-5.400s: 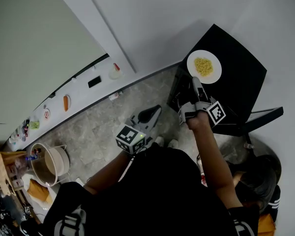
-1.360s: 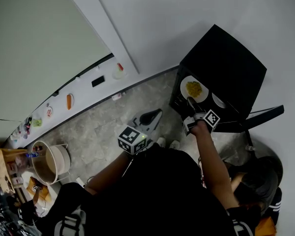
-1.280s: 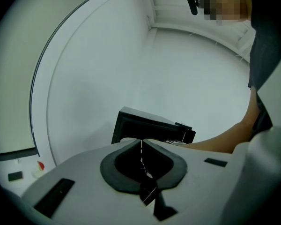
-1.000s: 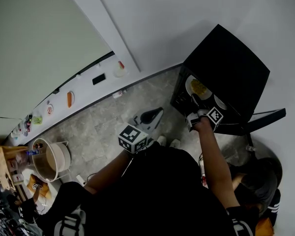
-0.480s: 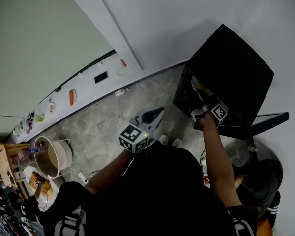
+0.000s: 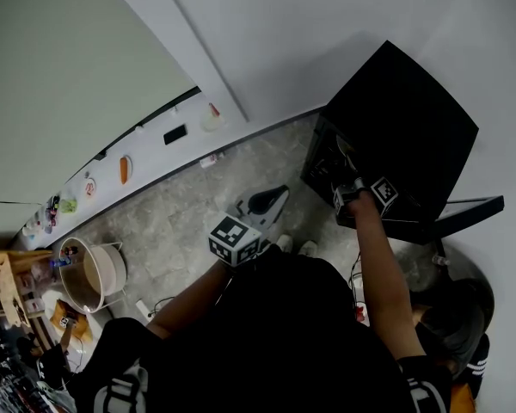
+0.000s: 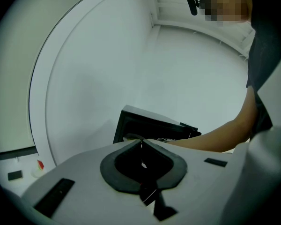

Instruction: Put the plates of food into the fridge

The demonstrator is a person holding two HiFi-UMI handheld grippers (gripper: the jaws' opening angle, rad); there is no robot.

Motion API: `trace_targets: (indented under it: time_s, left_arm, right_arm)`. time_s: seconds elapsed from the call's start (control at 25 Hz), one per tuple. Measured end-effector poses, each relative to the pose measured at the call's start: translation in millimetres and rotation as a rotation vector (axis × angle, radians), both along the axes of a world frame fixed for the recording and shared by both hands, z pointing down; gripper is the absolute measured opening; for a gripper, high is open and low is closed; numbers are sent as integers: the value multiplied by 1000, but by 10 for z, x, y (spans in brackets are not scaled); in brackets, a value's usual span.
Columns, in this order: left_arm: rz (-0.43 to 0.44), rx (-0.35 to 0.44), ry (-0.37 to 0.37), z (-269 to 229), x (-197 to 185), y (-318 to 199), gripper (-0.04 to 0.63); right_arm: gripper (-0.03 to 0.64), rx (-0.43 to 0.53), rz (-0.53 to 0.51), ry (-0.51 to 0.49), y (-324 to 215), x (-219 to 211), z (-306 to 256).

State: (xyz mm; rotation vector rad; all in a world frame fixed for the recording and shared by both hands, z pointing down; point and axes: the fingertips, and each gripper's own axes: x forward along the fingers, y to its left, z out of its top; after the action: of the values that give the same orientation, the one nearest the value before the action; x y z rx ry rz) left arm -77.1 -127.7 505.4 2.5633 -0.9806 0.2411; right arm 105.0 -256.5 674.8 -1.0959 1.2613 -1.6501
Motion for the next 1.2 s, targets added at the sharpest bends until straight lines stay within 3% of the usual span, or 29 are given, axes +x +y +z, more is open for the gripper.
trace_targets:
  time_s: [0.36,0.64,0.72,1.08,1.2]
  left_arm:
    - [-2,-9,-21,-6,34,40,25]
    - [8,-3,-29,19,49,116,25]
    - [5,-3,-30,22,37,124,25]
    - [11,0,-9,-7,73,165,25]
    - [24,-10,-7,28,114,192,25]
  right_arm:
    - [35,-84,14,-35,36,12,152]
    - [38,37,8,-21,-62,36,43]
    - [117,61,1,-22,-70,6,-31]
    - [138,128,-181,201,207,-160,-253]
    - [138,139,-192,200,326,-163,-275]
